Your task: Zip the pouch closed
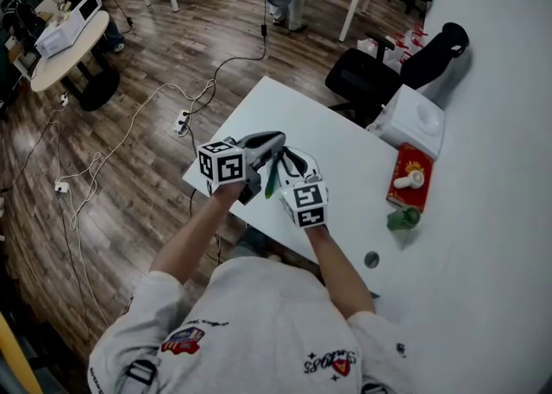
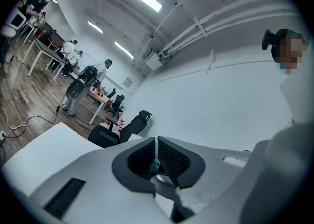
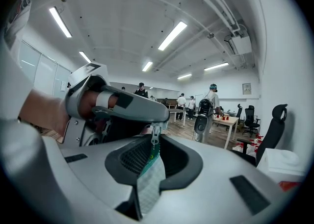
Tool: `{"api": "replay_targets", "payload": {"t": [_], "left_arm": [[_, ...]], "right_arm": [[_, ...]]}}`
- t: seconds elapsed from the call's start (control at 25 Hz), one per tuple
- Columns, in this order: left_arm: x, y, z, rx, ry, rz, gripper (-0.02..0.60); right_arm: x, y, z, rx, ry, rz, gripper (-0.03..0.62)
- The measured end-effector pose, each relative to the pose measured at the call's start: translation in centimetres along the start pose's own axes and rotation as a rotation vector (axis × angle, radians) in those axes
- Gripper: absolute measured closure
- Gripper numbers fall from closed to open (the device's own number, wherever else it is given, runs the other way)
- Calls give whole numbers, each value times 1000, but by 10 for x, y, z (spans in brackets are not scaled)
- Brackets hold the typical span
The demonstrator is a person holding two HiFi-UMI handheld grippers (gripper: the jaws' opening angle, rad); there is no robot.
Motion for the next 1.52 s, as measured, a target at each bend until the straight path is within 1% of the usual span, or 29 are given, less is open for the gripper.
{"api": "replay_targets", "payload": {"t": [0.48, 0.68, 1.08, 1.24, 1.44, 1.52], "left_arm": [[-7, 8, 10, -1, 42, -19, 561], [-10, 6, 12, -31, 69, -24, 561], [-12, 3, 13, -40, 83, -12, 561], [-14, 2, 13, -41, 90, -9, 561], [-16, 2, 19, -53, 104, -16, 561], [-17, 3, 21, -52, 106, -21, 561]], "right_arm": [[5, -3, 12, 5, 41, -12, 539], [6, -5, 14, -3, 58, -33, 539], [8, -9, 12, -31, 29, -43, 537], [10, -12, 9, -65, 10, -68, 544], [14, -10, 19, -59, 41, -89, 560], [16, -10, 21, -43, 47, -83, 551]]}}
Point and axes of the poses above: the fingertips, and each gripper's own axes: x backward along the fingers, y to its left, z out of its underside, the point moved 4 cm from there along x, backward along the fingers, and after that the axes turned 9 degrees about x, right-handed, at the moved point
